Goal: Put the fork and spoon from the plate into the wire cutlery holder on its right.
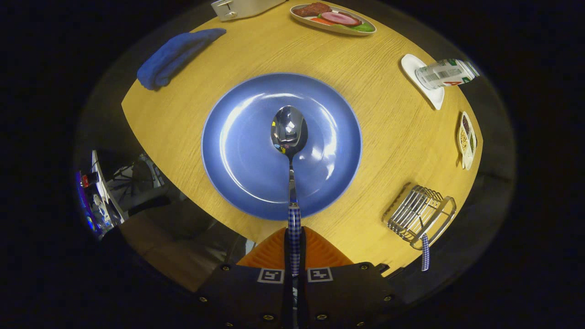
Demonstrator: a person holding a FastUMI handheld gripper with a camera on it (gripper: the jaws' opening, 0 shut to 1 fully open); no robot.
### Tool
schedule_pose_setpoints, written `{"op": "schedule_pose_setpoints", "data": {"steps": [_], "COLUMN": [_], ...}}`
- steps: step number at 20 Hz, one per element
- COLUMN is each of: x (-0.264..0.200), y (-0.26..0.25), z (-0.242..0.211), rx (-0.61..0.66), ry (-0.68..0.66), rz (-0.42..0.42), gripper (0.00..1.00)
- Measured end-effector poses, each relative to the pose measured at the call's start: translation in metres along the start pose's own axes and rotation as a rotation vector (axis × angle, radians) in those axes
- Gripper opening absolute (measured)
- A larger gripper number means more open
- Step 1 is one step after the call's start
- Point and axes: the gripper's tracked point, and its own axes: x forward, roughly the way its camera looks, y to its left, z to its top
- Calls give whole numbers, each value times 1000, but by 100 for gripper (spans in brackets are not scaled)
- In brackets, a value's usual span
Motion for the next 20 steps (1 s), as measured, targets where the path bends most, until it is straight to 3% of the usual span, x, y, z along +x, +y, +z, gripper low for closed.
{"op": "schedule_pose_setpoints", "data": {"steps": [20], "x": [-59], "y": [-102], "z": [-111], "rx": [21], "ry": [200], "rz": [-100], "gripper": [4]}}
